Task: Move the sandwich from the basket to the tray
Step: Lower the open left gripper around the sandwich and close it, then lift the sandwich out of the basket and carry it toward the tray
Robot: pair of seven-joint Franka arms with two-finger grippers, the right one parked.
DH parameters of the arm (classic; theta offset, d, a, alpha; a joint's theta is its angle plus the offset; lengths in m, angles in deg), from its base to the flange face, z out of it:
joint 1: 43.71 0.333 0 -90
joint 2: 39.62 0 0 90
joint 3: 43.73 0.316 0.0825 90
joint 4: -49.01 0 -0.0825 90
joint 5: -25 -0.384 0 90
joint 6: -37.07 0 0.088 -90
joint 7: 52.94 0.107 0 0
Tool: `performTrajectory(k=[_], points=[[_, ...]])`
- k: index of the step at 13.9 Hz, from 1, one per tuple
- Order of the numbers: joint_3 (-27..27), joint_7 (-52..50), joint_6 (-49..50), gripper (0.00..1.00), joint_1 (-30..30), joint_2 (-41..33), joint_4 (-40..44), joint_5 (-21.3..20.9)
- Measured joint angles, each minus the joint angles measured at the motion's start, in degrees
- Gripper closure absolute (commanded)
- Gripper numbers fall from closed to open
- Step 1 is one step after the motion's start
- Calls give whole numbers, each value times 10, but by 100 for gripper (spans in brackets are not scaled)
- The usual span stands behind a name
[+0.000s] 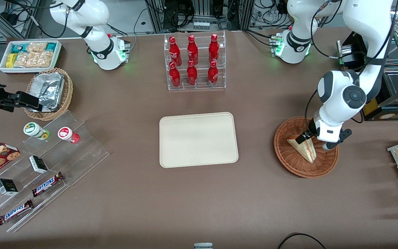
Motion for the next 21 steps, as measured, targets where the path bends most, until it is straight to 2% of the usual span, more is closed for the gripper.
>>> performTrajectory(k=[5, 6, 9, 10, 11, 17, 21], points=[[-1, 0, -22, 1, 0, 19, -1, 0], [-1, 0, -31, 4, 0, 24, -1, 0], [-2, 0, -47, 63, 0, 33, -1, 0], [-2, 0, -48, 73, -1, 33, -1, 0], [-2, 0, -48, 78, -1, 33, -1, 0], [-3, 0, -44, 78, -1, 26, 3, 0], [-23, 0, 35, 78, -1, -22, 29, -7]])
